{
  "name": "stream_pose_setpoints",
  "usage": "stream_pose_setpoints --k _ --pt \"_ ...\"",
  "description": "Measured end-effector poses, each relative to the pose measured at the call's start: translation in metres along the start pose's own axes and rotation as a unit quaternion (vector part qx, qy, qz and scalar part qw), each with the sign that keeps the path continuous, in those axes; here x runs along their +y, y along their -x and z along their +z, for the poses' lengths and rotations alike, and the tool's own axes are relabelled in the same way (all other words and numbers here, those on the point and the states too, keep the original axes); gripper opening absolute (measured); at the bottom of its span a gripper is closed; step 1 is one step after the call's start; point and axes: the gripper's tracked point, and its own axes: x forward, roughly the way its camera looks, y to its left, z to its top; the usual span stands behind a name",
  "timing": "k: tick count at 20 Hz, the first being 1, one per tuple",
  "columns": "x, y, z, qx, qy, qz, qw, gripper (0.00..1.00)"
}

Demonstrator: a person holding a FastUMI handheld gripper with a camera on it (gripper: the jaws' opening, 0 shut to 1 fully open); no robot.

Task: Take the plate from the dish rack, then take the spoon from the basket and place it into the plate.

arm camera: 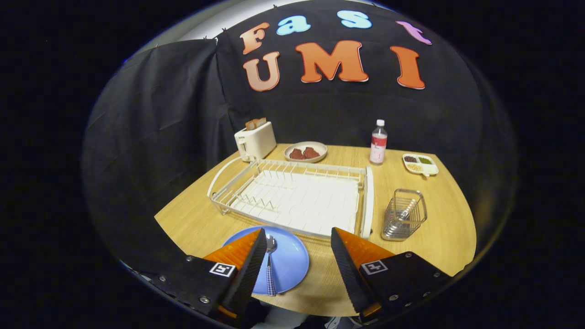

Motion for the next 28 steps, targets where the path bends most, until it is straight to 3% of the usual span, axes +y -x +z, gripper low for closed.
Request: stream_pose_setpoints --k 8,12,20,28 --pt "-0.02 0.056 0.122 -0.147 0.004 -0.025 0.989 0.95" --pt "-0.016 0.091 0.186 -0.261 0.016 -0.02 0.965 0.95" --pt "-0.02 0.13 0.24 -0.335 0.045 -0.045 0.94 0.97" --pt "-0.014 0.117 0.24 -0.312 0.054 -0.043 0.948 0.97"
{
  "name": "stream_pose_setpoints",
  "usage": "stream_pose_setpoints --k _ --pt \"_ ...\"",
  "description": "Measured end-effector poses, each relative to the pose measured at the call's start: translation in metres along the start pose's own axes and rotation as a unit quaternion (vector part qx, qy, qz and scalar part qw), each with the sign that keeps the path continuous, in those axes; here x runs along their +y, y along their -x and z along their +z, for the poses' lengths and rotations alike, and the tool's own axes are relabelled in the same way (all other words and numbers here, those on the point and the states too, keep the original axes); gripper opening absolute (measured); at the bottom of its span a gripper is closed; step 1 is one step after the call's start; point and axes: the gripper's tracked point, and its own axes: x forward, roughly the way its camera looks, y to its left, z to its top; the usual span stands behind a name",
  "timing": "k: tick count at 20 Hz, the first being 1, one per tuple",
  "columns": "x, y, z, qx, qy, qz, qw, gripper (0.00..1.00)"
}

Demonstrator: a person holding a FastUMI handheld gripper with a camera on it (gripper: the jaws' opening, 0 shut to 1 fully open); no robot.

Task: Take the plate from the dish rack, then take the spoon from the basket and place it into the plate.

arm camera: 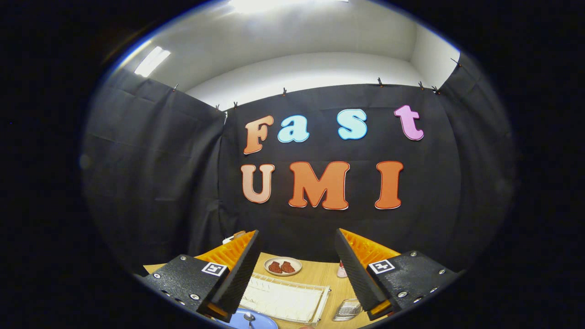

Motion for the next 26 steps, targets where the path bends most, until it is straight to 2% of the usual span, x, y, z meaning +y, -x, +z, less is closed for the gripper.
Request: stream_pose_setpoints --k 10,26 --pt "0.029 -0.008 -0.004 0.014 0.016 0.03 0.999 0.97" --pt "0.034 -0.01 -0.014 0.04 0.035 0.037 0.998 0.97"
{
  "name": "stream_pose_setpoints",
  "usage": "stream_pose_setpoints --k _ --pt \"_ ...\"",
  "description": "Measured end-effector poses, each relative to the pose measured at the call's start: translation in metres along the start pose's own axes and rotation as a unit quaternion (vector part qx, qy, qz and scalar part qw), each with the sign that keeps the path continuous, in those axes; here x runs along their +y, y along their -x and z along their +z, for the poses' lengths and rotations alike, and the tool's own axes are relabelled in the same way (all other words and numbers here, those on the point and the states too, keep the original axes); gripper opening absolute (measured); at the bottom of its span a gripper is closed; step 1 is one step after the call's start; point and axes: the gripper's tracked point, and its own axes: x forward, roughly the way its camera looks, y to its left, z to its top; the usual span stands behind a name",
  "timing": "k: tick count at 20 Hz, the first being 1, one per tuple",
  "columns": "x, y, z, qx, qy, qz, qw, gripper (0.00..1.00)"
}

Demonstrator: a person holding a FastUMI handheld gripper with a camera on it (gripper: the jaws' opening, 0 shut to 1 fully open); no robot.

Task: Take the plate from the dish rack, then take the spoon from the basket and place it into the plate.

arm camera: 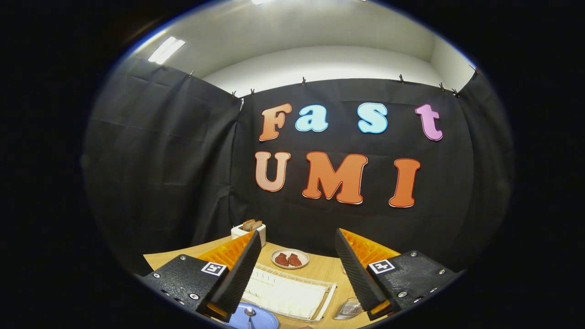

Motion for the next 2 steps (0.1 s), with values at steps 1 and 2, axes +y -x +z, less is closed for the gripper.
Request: stream_pose_setpoints --k 1,2 --pt "0.0004 0.0012 -0.0008 0.003 0.001 0.001 1.0 0.97" --pt "0.0001 0.0014 -0.0003 0.003 0.001 0.001 1.0 0.97"
